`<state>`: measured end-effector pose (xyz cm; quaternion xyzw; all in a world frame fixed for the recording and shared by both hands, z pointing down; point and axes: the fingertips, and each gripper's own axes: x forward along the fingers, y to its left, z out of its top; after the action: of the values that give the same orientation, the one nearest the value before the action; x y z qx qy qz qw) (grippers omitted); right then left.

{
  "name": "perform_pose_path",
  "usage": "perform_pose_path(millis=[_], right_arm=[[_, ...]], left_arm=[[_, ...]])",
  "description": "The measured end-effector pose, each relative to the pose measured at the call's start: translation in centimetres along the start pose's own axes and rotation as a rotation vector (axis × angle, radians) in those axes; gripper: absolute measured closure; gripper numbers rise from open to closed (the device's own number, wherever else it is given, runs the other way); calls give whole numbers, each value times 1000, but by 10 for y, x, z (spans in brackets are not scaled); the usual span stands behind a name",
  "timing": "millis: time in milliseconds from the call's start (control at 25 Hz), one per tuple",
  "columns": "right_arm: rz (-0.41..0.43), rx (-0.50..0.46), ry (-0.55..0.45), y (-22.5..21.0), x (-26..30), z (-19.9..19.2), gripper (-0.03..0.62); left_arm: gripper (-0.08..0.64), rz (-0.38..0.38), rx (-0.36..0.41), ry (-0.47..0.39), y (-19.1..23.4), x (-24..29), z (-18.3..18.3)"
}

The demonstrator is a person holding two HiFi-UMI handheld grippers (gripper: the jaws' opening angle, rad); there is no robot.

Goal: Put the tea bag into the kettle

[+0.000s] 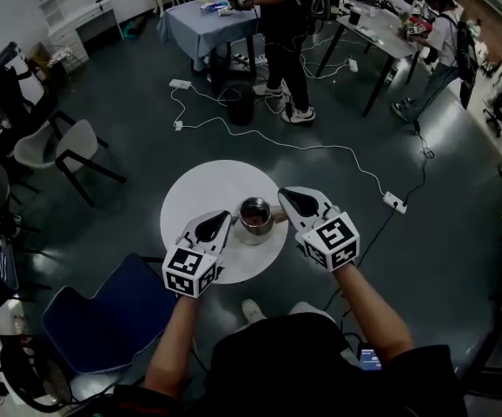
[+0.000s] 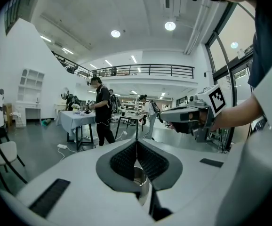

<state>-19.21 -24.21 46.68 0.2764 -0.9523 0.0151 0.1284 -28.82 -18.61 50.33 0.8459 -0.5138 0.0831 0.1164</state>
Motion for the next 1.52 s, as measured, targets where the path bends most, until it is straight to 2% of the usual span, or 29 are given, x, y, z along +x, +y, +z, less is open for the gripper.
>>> perform_pose_path(millis=[240,720,1160,1520], right_arm=[[7,4,-18,-8,-10,0,575],[42,-10,-41,-24,-51,10,574],[63,3,-64,-47,-113,5,575],[88,18,-89,-44,-155,-6,575]], left_arm=[[543,18,-10,-18,-7,7,5],[544,62,-15,-46,-50,14,21],[543,85,-12,-45,-117,27,30],[543,115,1,-45,-162,17,25]])
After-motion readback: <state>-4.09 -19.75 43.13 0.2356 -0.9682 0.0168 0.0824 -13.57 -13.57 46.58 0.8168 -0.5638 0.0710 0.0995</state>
